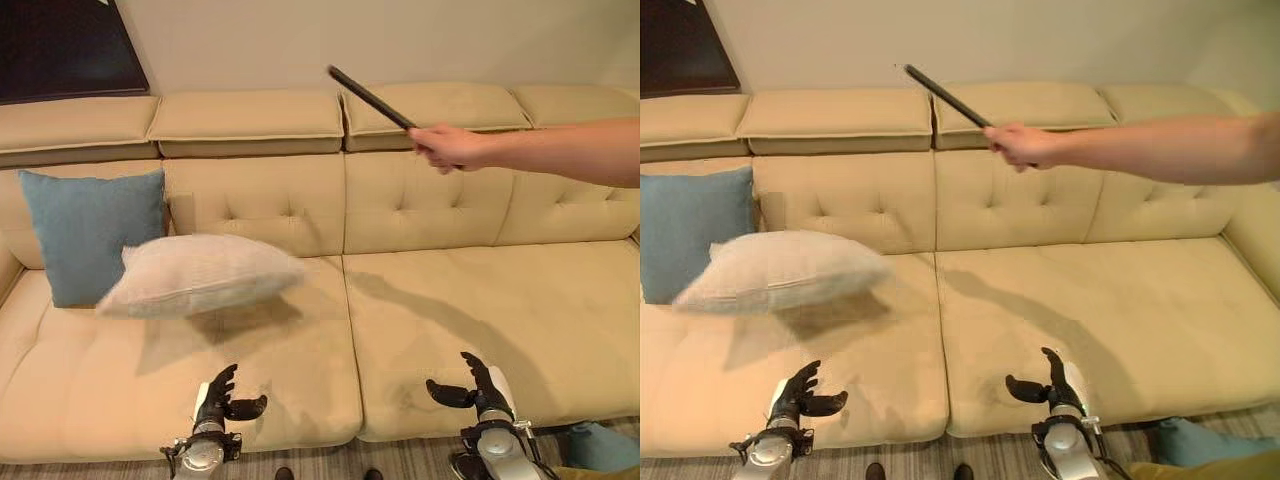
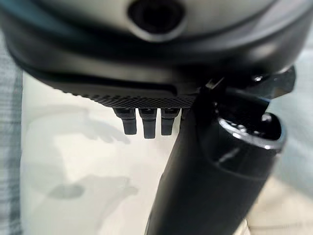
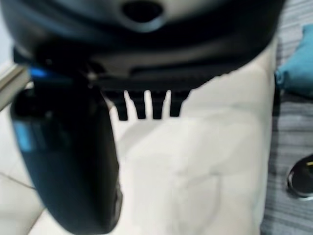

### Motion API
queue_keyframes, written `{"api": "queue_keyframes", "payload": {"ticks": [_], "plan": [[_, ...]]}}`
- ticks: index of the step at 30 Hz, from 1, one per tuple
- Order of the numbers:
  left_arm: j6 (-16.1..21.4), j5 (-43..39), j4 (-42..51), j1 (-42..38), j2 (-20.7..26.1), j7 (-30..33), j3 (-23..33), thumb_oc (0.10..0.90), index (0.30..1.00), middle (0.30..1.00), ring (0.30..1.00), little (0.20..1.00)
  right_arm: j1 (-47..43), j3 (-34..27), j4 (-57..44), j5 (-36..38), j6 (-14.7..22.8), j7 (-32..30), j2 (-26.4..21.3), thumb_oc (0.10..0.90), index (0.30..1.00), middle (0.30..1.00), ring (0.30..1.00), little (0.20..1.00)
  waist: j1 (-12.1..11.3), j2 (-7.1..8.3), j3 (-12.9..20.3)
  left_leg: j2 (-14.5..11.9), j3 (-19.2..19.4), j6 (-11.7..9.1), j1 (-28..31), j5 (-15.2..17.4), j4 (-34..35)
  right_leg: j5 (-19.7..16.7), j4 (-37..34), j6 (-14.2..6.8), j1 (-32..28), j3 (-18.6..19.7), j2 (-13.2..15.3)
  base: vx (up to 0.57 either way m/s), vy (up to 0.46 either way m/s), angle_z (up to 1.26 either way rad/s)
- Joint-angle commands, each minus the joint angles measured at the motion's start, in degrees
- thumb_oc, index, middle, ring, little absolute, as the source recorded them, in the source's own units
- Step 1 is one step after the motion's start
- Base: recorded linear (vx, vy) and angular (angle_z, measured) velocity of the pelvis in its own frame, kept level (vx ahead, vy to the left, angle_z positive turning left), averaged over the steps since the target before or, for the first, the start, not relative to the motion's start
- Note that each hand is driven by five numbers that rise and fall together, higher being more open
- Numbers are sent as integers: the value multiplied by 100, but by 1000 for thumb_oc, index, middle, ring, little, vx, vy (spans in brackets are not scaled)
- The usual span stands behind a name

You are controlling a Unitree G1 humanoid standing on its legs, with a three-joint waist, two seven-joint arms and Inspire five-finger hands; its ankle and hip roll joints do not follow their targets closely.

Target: Pick up all the scattered cushions and arrange them neatly on the sofa.

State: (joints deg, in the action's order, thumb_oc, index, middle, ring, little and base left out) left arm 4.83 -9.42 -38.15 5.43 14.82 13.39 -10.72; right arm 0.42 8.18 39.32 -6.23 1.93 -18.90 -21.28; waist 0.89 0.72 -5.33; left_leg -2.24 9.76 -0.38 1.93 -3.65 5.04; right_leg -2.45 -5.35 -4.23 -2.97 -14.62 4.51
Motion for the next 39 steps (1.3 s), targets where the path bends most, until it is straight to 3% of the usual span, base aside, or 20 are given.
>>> {"api": "queue_keyframes", "payload": {"ticks": [1,10,23,29,36,39], "plan": [[347,118,101,-200,116,36,64,800,900,900,900,900,-327,4,-171,-53,248,-138,-86,800,900,900,900,900,-33,208,206,70,-73,-125,-46,556,-4,181,35,-235,120,132,64,0,0,0],[338,117,110,-219,117,49,29,800,900,900,900,900,-318,121,-51,-43,236,-94,-23,800,900,900,900,900,-48,197,215,60,-104,-140,-35,543,-4,210,35,-224,86,120,58,0,0,0],[105,398,-1750,-360,-77,-23,-88,800,900,900,900,900,-394,534,1602,-31,77,96,271,800,900,900,900,900,-77,149,214,71,-206,-170,4,504,-4,294,97,-154,-4,67,39,2,-9,3],[81,464,-2133,-404,-92,14,-109,800,900,900,900,900,-471,657,2007,-75,47,117,308,800,900,900,900,900,-130,125,91,77,-307,-178,-46,434,-4,367,234,-106,70,9,31,-23,-14,3],[91,383,-2212,-519,-51,7,-142,800,900,900,900,900,-575,727,2079,-31,57,79,259,800,900,900,900,900,-372,180,-208,101,-676,-239,-718,282,-376,427,270,4,283,-470,100,-60,-37,42],[104,399,-2207,-596,-69,-1,-231,800,900,900,900,900,-591,689,2020,12,89,39,237,800,900,900,900,900,-418,222,-247,126,-628,-253,-936,236,-428,409,203,9,314,-808,154,-30,-15,72]]}}
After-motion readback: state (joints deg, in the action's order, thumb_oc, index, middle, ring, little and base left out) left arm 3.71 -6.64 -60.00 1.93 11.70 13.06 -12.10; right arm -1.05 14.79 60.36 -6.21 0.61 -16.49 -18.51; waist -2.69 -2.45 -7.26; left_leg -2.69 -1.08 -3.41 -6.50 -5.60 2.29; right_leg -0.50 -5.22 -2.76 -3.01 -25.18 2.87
